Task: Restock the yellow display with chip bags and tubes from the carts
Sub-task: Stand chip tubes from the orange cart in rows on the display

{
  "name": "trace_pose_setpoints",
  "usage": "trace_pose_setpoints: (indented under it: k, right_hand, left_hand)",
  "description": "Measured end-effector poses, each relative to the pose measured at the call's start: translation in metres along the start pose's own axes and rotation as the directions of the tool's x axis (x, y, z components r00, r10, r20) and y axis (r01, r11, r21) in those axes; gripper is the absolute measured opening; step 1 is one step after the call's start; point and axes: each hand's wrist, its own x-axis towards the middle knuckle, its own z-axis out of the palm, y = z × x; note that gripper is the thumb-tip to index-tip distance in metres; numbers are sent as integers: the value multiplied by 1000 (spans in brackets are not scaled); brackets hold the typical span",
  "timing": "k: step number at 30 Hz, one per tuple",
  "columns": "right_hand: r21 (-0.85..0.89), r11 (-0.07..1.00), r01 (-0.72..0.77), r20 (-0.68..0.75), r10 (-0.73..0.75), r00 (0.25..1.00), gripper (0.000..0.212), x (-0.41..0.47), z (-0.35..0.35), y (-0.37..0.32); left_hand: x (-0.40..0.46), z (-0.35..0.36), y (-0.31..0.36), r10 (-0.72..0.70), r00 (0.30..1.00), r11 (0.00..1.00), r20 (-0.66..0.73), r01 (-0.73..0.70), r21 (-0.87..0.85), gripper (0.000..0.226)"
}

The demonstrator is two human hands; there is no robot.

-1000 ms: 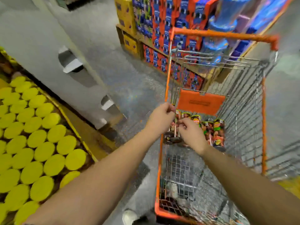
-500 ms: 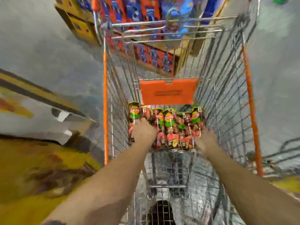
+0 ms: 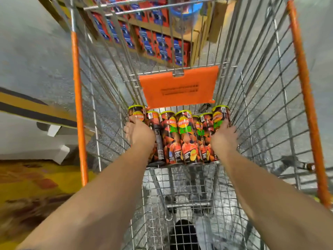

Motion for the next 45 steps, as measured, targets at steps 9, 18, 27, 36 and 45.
trace_pose_setpoints:
  k: [9,18,27,36,45]
  right_hand:
    - [277,961,0,11,-3,1000,83,-16,-9,0]
    - [604,773,197,-69,-195,978,97,-145,-91,-14]
    - [736,432,521,-178,-619,765,103,-384,-155,-61]
    - [664,352,659,52,-902,429,114,-565,-97,-123]
    - [728,291,621,278,-953,120,69,-697,2,-156]
  left_hand:
    - [-20,-22,8,45,996,999,78,-44,-15,85]
    - [-132,-134,-5,294,956,807,-5,-251,-535,61]
    - [-257,-281,-175,505,838,411,-209,-446,-795,68]
    - [-313,-334,-394,212,900,402,-381,-436,-806,94]
    - [-368,-311,-559,-205,908,299,-366,-298,-907,82]
